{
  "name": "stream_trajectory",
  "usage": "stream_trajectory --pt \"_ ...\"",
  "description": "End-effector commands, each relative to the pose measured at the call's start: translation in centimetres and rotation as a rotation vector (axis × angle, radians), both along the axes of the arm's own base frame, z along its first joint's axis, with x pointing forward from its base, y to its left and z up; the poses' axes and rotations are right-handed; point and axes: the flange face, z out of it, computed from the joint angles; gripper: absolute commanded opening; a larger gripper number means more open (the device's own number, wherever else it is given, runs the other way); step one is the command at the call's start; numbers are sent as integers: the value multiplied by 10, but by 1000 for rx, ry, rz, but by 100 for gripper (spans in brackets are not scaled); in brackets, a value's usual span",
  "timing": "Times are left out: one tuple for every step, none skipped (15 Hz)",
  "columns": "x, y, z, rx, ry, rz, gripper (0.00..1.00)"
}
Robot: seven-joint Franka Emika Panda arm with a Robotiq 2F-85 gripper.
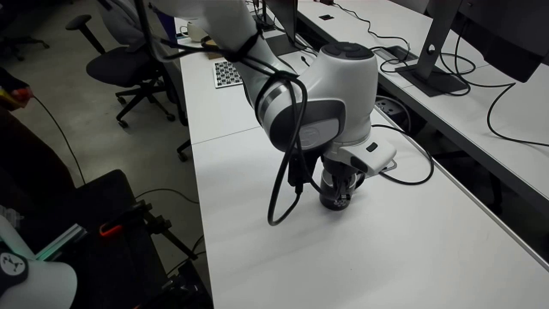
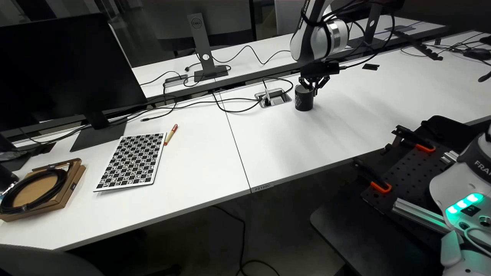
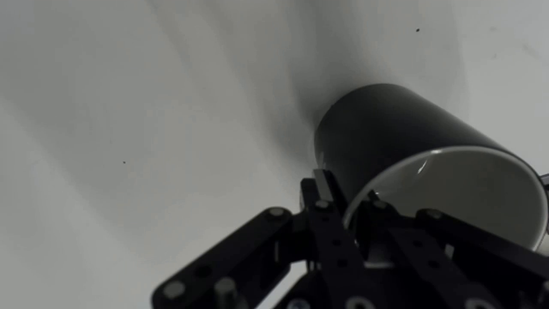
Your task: Slide the mug to the right
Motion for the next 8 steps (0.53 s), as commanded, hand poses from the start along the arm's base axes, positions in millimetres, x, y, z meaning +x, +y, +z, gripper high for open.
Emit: stream_trajectory --pt "-7 -26 -3 -15 -22 -77 3" --pt "-10 -35 -2 -10 -24 -98 3" --pt "-12 -41 -2 -9 -23 -116 3" --pt "-15 -49 -2 1 -25 -137 3" --pt "-18 -56 -3 7 -27 -157 3" --pt "-21 -63 -3 10 -27 -173 3" --pt "-23 -70 -3 14 -29 -191 3" --pt "-26 -77 -3 14 -31 -208 3"
